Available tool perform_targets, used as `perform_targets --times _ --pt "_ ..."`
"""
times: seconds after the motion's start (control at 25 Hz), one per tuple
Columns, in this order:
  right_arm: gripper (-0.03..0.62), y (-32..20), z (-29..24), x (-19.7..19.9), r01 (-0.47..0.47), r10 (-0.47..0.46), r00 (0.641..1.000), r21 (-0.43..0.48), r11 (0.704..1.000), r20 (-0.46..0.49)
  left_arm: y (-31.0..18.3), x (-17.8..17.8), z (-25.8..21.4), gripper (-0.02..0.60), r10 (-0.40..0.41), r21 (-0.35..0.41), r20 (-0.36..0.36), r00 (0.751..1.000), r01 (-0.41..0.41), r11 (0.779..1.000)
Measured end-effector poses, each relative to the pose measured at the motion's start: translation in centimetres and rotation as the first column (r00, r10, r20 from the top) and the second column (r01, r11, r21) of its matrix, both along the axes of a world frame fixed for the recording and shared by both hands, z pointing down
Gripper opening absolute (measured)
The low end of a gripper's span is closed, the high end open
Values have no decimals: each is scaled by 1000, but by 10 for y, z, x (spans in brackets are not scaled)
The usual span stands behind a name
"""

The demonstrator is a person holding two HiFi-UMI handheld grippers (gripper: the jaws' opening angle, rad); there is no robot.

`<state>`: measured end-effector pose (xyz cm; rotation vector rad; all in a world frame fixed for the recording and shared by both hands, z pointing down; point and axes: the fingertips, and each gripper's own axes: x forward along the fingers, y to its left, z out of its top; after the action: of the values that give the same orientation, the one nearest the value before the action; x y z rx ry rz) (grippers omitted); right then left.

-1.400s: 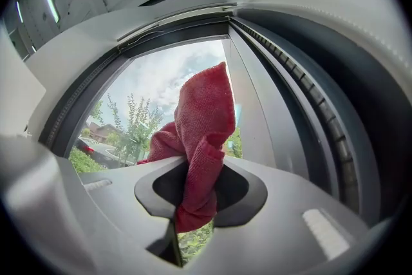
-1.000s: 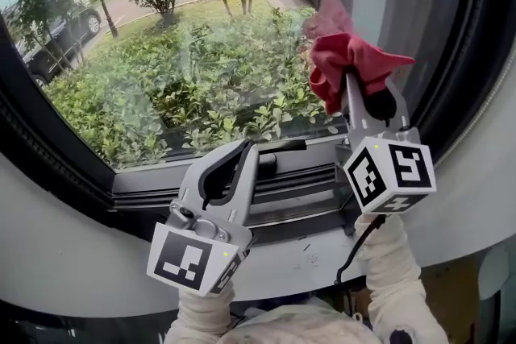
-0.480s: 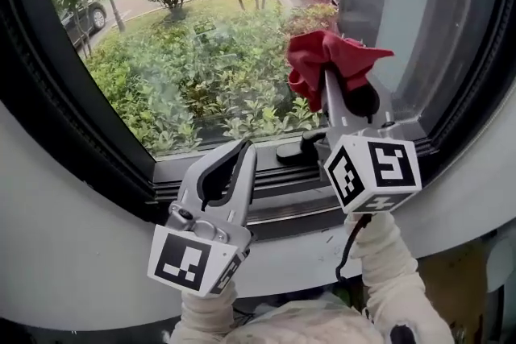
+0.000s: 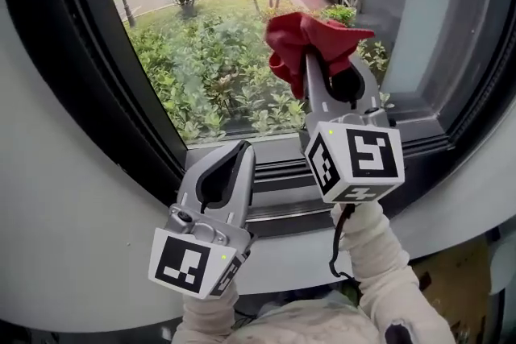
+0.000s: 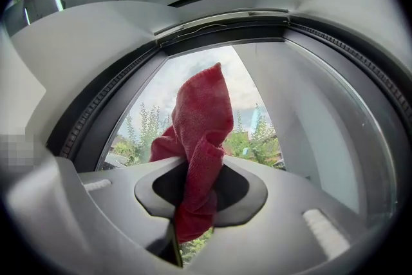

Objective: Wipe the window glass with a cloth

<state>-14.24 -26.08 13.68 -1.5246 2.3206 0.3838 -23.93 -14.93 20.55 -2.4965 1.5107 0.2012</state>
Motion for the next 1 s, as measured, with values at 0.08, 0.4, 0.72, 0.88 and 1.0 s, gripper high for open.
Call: perform_targets --times 0.08,0.4,0.72,0.88,1.0 --pt "110 1 15 -2 -10 10 1000 -7 1000 7 3 -3 -2 0 -9 1 3 1000 9 1000" --pt "110 -6 46 13 -19 19 1000 5 1000 -22 2 26 6 0 -22 5 12 1000 22 1000" --pt "110 -18 43 79 -52 52 998 -7 999 -23 -9 77 4 0 -10 0 21 1000 10 1000" --pt "112 -28 38 126 -73 73 997 4 997 -17 -22 115 2 0 13 8 18 1000 -13 1000" --pt "112 -34 34 163 -95 95 995 12 995 -17 -32 146 -1 0 34 13 13 999 -34 999"
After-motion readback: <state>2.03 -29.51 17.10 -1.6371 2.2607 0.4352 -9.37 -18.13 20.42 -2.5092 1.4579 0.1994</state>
